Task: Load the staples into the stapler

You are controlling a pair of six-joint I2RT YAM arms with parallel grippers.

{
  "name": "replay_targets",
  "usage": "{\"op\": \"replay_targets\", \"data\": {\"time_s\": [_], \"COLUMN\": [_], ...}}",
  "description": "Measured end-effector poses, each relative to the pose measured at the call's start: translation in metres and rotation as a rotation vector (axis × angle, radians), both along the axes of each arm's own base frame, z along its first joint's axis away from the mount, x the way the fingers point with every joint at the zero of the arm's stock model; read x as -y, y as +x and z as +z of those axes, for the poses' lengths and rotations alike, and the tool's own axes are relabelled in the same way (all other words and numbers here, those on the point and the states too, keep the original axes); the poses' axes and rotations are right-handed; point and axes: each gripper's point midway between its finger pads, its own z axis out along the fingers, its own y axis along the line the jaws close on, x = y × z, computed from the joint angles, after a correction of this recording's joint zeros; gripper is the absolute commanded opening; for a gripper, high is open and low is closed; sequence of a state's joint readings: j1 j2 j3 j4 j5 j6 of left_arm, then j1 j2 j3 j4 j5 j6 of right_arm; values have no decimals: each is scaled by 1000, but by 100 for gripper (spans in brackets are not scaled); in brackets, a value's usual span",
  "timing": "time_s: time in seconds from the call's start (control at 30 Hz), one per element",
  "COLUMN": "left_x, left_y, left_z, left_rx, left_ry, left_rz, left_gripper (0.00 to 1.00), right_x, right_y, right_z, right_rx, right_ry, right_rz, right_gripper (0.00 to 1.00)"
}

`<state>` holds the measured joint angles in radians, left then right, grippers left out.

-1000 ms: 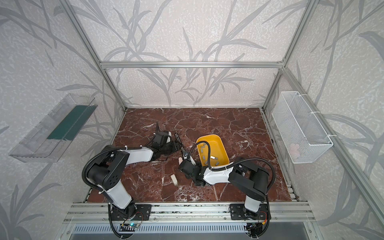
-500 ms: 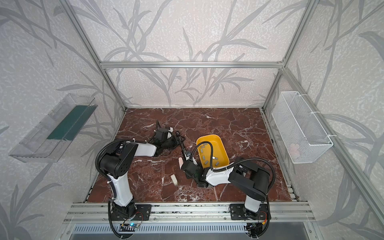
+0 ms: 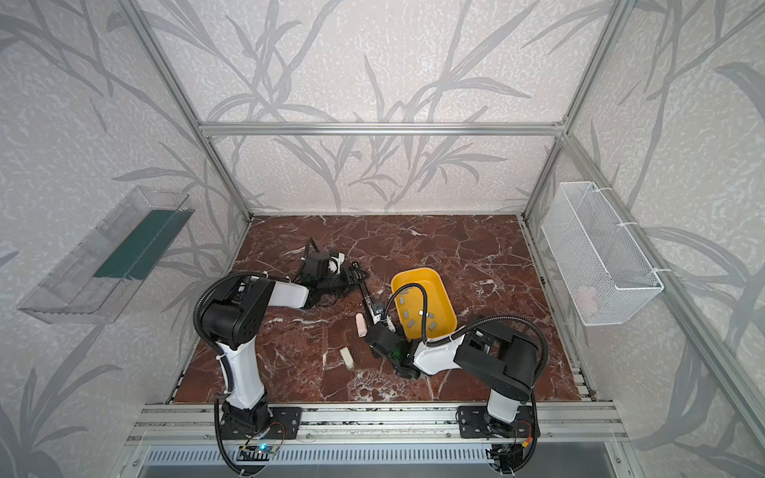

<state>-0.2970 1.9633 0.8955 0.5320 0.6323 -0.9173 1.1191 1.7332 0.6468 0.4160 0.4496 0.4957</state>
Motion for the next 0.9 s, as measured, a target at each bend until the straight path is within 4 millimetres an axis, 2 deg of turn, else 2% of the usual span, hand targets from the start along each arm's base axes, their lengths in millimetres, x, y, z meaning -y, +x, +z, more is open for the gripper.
{"op": "replay_targets", "data": {"time_s": [0.17,0.4,0.73,0.9], "left_x": [4,-1,-15,-14], "left_y": [1,-5,-13,-16], "left_z": [7,22,64,70], "left_rx": [34,209,518,613], "left_ry": [-21,3,66,139], "left_rz": [-23,-38,-17,-60], "left_gripper": [61,57,58,58], "right_x": [1,-3,-17,-18], "right_y": [-1,1,-7,-8], "right_z": [-1,-2,-2,-1], "right_rx": [27,54,55,58], "right_ry": [-17,-4,33,44], "right_rz": [-14,-22,36,44], "right_gripper": [0,0,0,0]}}
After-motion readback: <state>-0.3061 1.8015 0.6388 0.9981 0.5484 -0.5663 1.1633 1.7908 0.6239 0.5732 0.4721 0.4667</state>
